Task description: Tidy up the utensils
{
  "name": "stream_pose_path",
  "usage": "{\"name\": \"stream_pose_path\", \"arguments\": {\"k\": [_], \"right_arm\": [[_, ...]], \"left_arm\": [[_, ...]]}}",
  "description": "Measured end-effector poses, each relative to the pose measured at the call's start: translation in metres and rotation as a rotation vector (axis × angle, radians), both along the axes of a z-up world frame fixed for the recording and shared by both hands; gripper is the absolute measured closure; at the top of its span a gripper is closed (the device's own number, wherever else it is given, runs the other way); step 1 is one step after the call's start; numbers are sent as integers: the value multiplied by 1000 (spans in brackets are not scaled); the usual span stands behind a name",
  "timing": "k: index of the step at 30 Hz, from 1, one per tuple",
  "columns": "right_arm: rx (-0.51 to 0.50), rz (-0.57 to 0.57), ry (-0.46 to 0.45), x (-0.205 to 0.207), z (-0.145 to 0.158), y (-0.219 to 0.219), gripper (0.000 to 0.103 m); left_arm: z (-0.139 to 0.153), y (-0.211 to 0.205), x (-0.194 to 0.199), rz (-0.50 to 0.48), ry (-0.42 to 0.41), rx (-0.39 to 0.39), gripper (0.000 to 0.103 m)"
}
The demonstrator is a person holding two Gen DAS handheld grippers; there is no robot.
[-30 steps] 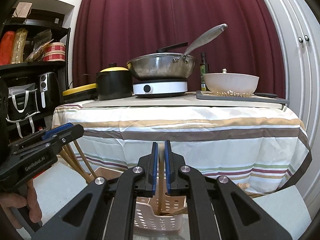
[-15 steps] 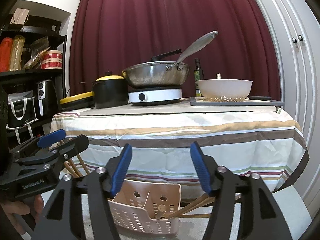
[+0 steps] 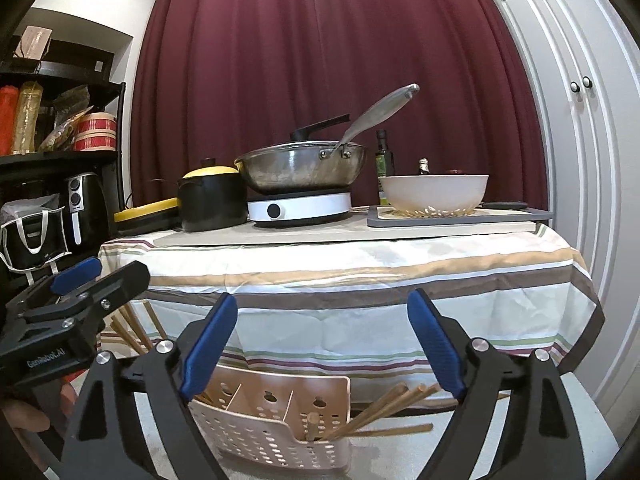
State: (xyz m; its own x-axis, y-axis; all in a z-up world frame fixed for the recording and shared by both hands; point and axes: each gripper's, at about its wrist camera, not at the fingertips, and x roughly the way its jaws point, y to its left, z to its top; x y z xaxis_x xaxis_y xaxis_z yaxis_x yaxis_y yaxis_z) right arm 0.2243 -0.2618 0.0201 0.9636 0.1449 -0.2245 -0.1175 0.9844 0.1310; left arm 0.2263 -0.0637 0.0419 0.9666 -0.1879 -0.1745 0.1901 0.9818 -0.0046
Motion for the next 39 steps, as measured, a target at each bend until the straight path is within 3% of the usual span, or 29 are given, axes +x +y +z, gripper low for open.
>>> {"name": "stream_pose_path", "arguments": {"k": [9,12,26,39], "right_arm": [[2,-44,40,-36,0,-1,17],[0,-57,62,-53,-5,0,17],[5,-99,111,-125,-15,-2,16],[-21,-102,85,-151,-5,3,16]], "left_arm": [[-3,7,-42,39,45,-1,4],[-7,9,-61,95,62,2,4],[-23,24,-144,142,118,5,4],[-22,28,-165,139,123,2,4]]}}
